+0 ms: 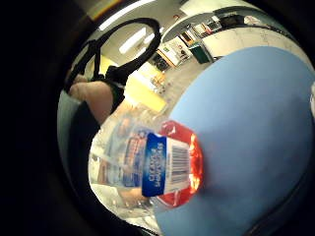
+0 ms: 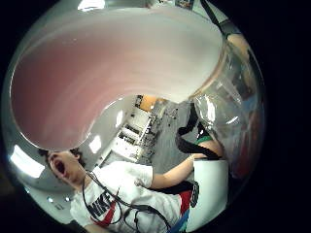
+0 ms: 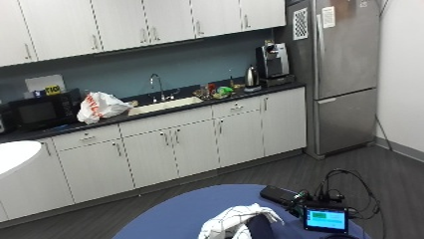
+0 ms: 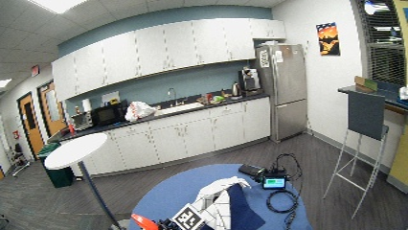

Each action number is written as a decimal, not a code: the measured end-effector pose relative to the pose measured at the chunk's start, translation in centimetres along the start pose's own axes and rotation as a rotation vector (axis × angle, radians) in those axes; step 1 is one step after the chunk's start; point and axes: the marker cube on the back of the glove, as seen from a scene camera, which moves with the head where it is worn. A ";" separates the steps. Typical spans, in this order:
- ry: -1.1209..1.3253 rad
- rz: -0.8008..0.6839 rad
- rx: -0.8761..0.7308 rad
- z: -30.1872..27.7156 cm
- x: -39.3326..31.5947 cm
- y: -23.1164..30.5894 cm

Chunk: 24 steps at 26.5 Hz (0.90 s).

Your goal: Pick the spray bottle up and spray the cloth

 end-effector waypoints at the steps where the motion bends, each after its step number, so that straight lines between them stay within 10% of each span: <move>1: 0.001 0.001 0.003 -0.1 0.1 0.1; 24: 0.232 -0.081 -0.045 -9.7 -7.6 8.4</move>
